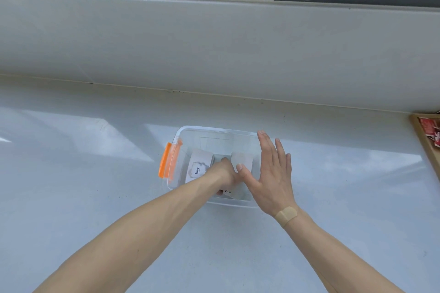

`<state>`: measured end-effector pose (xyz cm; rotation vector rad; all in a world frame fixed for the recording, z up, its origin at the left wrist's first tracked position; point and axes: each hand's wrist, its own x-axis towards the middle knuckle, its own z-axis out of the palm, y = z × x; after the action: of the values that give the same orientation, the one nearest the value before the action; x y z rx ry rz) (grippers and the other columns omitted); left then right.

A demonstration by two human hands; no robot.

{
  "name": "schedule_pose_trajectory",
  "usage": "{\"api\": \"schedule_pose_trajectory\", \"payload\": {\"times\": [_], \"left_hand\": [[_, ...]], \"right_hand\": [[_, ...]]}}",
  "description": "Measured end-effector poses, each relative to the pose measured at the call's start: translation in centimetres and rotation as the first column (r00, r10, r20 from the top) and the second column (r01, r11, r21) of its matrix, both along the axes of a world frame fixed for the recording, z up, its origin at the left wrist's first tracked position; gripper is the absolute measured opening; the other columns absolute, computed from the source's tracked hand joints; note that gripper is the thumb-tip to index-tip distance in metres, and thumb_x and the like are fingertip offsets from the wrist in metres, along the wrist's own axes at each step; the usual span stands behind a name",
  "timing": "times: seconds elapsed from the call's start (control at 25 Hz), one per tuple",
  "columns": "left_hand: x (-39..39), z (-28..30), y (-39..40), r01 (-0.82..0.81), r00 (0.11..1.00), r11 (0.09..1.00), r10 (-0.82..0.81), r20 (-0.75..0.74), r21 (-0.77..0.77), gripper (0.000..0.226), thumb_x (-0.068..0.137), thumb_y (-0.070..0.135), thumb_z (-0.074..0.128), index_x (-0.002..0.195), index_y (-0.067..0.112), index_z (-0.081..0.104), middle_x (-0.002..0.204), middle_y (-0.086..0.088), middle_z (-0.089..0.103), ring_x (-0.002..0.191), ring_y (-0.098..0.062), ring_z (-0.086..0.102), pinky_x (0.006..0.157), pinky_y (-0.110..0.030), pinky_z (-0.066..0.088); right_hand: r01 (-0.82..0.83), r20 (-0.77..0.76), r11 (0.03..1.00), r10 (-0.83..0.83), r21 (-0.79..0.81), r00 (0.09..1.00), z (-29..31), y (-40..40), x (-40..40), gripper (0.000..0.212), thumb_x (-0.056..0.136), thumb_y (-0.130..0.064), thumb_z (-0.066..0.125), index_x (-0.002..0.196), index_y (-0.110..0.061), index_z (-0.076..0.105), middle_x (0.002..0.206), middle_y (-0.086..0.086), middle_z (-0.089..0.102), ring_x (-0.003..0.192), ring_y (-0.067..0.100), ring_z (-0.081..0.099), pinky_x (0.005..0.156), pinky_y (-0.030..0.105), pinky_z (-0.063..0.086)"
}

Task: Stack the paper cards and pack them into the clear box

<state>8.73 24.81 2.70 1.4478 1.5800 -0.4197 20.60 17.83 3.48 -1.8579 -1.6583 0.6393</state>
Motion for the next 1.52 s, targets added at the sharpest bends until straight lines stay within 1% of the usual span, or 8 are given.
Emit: {"api": "schedule_pose_trajectory", "payload": {"times": [0.2, 0.36, 0.52, 0.68, 0.84, 1.04, 1.2, 1.52], "left_hand": [[0.3, 0.1, -0.6, -0.090, 0.995, 0.992, 0.093, 0.025, -0.083, 0.042, 0.090, 0.035, 0.048, 0.119, 0.005, 0.040, 0.101, -0.013, 0.062, 0.078, -0.029, 0.066, 0.077, -0.036, 0.059], [0.4, 0.0, -0.5, 0.042, 0.999, 0.999, -0.042, -0.004, -0.017, 0.038, 0.094, 0.026, 0.044, 0.119, -0.001, 0.052, 0.097, -0.015, 0.062, 0.080, -0.030, 0.063, 0.069, -0.032, 0.052], [0.4, -0.2, -1.5, 0.217, 0.975, 0.960, -0.222, 0.009, 0.176, 0.033, 0.097, 0.017, 0.042, 0.124, 0.000, 0.050, 0.127, -0.021, 0.054, 0.117, -0.037, 0.053, 0.100, -0.040, 0.044], [0.9, 0.4, -1.2, 0.331, 0.940, 0.943, -0.326, -0.097, 0.038, 0.020, 0.091, -0.001, 0.040, 0.074, 0.005, 0.050, 0.085, -0.014, 0.053, 0.083, -0.032, 0.054, 0.076, -0.038, 0.053], [0.6, 0.0, -0.6, 0.323, 0.945, 0.946, -0.320, -0.070, 0.039, 0.026, 0.096, 0.005, 0.034, 0.103, 0.004, 0.059, 0.112, -0.016, 0.063, 0.082, -0.030, 0.063, 0.054, -0.030, 0.051], [0.8, 0.2, -1.2, 0.362, 0.923, 0.929, -0.347, -0.168, 0.072, 0.018, 0.091, 0.010, 0.035, 0.087, 0.013, 0.053, 0.081, -0.003, 0.059, 0.083, -0.028, 0.060, 0.069, -0.033, 0.047], [1.3, 1.1, -1.7, 0.392, 0.894, 0.918, -0.365, -0.260, 0.059, 0.015, 0.091, 0.016, 0.037, 0.087, 0.016, 0.052, 0.104, -0.004, 0.066, 0.101, -0.027, 0.061, 0.078, -0.034, 0.044], [0.3, 3.2, -2.0, 0.270, 0.942, 0.958, -0.244, -0.229, 0.092, 0.039, 0.094, 0.037, 0.035, 0.070, 0.013, 0.055, 0.073, -0.002, 0.056, 0.080, -0.026, 0.056, 0.074, -0.032, 0.042]], "right_hand": [[0.004, -0.013, 1.000, -0.004, -0.004, 1.000, 0.1, 0.1, -0.2, 0.078, 0.086, -0.055, 0.047, 0.147, -0.040, 0.001, 0.158, -0.020, 0.008, 0.145, 0.010, -0.007, 0.117, 0.055, 0.003], [0.006, -0.012, 1.000, -0.006, -0.007, 1.000, 0.1, 0.1, -0.2, 0.077, 0.086, -0.055, 0.046, 0.147, -0.040, 0.002, 0.158, -0.020, 0.007, 0.145, 0.010, -0.008, 0.117, 0.055, 0.003], [0.010, 0.002, 1.000, -0.010, 0.000, 1.000, 0.2, 0.1, -0.2, 0.077, 0.085, -0.058, 0.043, 0.147, -0.039, 0.001, 0.158, -0.019, 0.008, 0.145, 0.011, -0.006, 0.117, 0.054, 0.003], [0.009, -0.005, 1.000, -0.009, 0.002, 1.000, 0.1, 0.1, -0.1, 0.077, 0.085, -0.057, 0.044, 0.147, -0.039, 0.002, 0.158, -0.019, 0.009, 0.145, 0.011, -0.005, 0.117, 0.054, 0.003], [0.013, -0.003, 1.000, -0.013, 0.002, 1.000, 0.0, 0.2, -0.1, 0.076, 0.086, -0.055, 0.045, 0.147, -0.039, 0.002, 0.158, -0.019, 0.009, 0.145, 0.011, -0.006, 0.117, 0.054, 0.003], [0.013, 0.010, 1.000, -0.013, 0.003, 1.000, -0.2, 0.1, -0.2, 0.075, 0.086, -0.056, 0.044, 0.147, -0.040, 0.002, 0.158, -0.019, 0.008, 0.145, 0.011, -0.006, 0.117, 0.053, 0.002], [0.014, 0.028, 1.000, -0.014, 0.002, 1.000, -0.3, 0.1, 0.0, 0.075, 0.086, -0.055, 0.043, 0.147, -0.039, 0.002, 0.158, -0.017, 0.010, 0.145, 0.013, -0.005, 0.117, 0.053, 0.002], [-0.029, 0.195, 0.999, 0.037, -0.043, 0.980, 0.2, 0.2, 0.2, 0.064, 0.090, -0.058, 0.033, 0.147, -0.036, 0.014, 0.159, -0.014, 0.009, 0.145, 0.018, -0.004, 0.117, 0.053, 0.005]]}}
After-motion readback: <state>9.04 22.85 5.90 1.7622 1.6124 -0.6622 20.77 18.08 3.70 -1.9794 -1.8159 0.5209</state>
